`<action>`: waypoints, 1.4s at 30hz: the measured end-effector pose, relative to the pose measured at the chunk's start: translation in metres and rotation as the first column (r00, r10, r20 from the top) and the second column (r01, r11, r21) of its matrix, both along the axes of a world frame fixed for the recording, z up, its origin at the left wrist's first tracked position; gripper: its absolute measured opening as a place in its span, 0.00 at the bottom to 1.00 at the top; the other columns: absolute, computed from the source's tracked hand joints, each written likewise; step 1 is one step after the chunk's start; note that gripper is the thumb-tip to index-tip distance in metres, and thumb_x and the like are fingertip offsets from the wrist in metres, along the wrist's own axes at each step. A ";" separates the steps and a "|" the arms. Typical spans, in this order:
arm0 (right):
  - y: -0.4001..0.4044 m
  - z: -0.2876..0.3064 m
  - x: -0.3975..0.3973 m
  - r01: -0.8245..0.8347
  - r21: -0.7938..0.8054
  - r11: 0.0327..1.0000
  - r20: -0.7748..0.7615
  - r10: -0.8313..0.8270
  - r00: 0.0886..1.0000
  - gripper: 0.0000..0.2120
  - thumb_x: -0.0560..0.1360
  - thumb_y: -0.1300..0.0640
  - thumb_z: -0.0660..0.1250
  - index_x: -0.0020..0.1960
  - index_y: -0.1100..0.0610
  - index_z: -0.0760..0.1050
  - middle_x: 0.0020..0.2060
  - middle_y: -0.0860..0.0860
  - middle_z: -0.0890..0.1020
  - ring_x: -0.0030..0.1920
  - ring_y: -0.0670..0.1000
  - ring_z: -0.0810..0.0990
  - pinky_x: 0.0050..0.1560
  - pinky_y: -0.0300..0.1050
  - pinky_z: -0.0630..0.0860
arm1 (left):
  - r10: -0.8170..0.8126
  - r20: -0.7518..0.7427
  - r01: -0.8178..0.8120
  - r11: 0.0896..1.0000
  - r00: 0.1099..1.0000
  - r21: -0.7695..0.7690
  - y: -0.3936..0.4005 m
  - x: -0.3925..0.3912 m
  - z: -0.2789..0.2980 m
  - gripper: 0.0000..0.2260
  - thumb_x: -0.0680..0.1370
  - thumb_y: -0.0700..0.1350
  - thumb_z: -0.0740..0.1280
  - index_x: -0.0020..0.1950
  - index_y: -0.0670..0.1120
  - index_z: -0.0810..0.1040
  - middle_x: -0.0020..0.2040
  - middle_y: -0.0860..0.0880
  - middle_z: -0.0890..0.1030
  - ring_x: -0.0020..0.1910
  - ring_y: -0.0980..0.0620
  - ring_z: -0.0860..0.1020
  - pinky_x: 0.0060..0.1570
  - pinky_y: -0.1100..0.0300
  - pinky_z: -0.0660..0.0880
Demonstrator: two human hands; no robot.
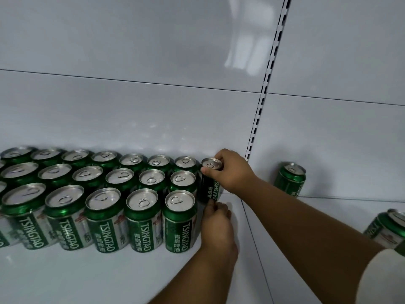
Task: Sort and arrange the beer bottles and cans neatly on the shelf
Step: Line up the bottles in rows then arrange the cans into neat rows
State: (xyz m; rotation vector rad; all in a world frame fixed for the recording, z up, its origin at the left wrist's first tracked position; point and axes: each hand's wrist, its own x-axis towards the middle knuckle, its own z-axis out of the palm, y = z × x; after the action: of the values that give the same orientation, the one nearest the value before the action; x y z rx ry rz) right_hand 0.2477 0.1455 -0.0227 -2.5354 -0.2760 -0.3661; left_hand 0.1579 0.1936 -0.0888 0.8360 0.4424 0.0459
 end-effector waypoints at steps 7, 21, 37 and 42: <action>-0.004 -0.012 -0.006 -0.027 0.017 0.999 0.075 0.026 0.997 0.21 0.69 0.40 0.73 0.56 0.51 0.75 0.49 0.48 0.77 0.50 0.49 0.77 0.51 0.45 0.74 | -0.113 0.021 0.106 0.970 0.993 0.218 0.004 -0.002 -0.004 0.15 0.84 0.37 0.56 0.70 0.36 0.69 0.66 0.34 0.74 0.68 0.34 0.71 0.68 0.44 0.67; -0.113 0.005 -0.056 0.134 -0.269 0.954 0.218 -0.076 0.973 0.15 0.76 0.50 0.69 0.60 0.55 0.77 0.55 0.50 0.77 0.54 0.51 0.77 0.54 0.44 0.73 | -0.378 0.144 0.157 0.660 0.915 0.734 -0.019 -0.012 -0.016 0.15 0.82 0.41 0.61 0.69 0.52 0.71 0.67 0.50 0.74 0.63 0.55 0.74 0.65 0.62 0.70; -0.173 0.004 -0.045 0.188 -0.202 0.961 0.074 -0.176 0.982 0.13 0.77 0.57 0.66 0.60 0.59 0.73 0.61 0.55 0.74 0.56 0.55 0.76 0.58 0.47 0.74 | -0.435 0.064 0.163 0.466 0.898 0.870 -0.077 -0.004 -0.001 0.16 0.82 0.43 0.60 0.70 0.53 0.71 0.67 0.54 0.74 0.60 0.55 0.74 0.62 0.59 0.72; -0.171 0.024 -0.046 0.140 -0.289 0.947 0.013 -0.143 0.990 0.09 0.77 0.52 0.66 0.50 0.58 0.76 0.50 0.56 0.77 0.50 0.56 0.78 0.52 0.51 0.77 | -0.389 0.063 0.156 0.507 0.919 0.848 -0.076 -0.004 -0.003 0.19 0.80 0.43 0.65 0.71 0.50 0.70 0.64 0.54 0.75 0.58 0.54 0.76 0.58 0.58 0.74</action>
State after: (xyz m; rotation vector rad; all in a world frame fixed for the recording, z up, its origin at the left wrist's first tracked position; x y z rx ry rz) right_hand 0.2020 -0.0256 0.0015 -2.8544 -0.1526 -0.3944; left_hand 0.1538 0.1178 -0.0914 1.8410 -0.0032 0.0646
